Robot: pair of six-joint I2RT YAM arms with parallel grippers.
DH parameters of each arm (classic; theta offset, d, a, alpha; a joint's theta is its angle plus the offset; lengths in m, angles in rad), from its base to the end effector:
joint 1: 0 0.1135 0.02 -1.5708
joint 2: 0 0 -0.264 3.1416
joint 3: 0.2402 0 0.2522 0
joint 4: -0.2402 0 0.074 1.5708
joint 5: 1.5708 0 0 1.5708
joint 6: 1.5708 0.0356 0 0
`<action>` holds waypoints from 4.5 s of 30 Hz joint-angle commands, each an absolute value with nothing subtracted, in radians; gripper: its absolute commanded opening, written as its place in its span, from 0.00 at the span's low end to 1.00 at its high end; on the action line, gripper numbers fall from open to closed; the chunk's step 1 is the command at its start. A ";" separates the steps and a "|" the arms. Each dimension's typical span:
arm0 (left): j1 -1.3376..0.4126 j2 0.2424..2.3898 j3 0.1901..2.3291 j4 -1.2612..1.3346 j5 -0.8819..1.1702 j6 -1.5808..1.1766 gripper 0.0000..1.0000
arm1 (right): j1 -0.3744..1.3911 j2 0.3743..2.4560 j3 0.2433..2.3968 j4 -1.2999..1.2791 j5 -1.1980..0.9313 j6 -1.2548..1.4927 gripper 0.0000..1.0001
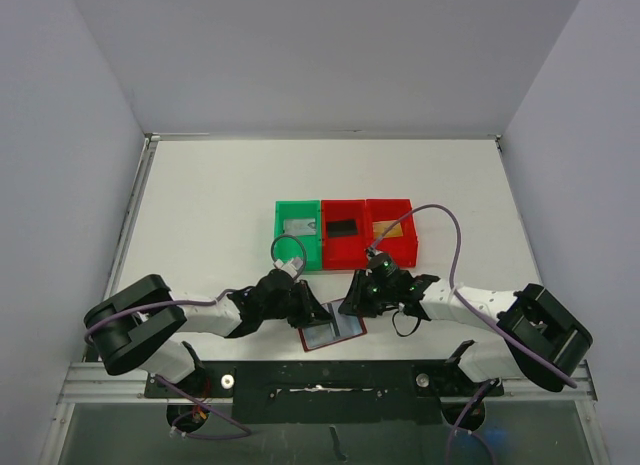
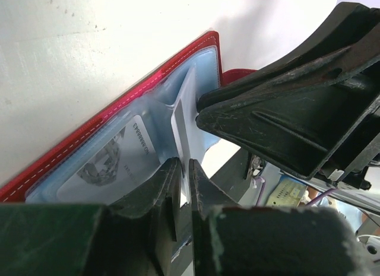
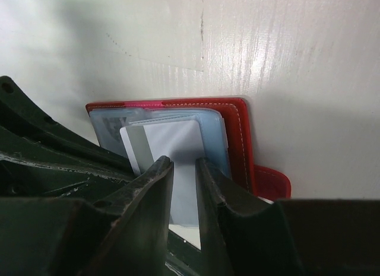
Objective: Take the credit cards out of the card holder
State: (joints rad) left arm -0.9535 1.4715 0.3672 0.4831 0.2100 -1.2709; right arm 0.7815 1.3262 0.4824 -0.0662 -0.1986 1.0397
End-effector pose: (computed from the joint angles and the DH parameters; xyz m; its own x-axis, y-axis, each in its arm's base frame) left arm 0.1364 -0.2050 0.1211 -0.9552 -0.2686 -0.1243 -0.0572 0.5798 -0.8127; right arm 0.1587 0.1674 0.1405 -0.9533 0.2449 -0.1765 0.0900 0.7887 0.6081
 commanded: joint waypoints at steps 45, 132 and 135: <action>-0.950 1.332 0.294 0.537 0.161 -1.299 0.00 | 0.810 1.273 0.567 -0.097 -0.196 0.968 0.29; -0.674 0.828 0.294 0.299 0.333 -1.093 0.00 | 0.632 1.156 0.603 0.025 -0.481 0.709 0.65; -0.630 0.819 0.253 0.387 0.433 -1.097 0.00 | 0.631 1.178 0.566 0.162 -0.550 0.760 0.65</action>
State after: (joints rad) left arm -0.6796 0.8299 0.2920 0.2016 0.2478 -1.0786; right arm 0.6373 1.1576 0.5579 0.0383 -0.4419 0.7475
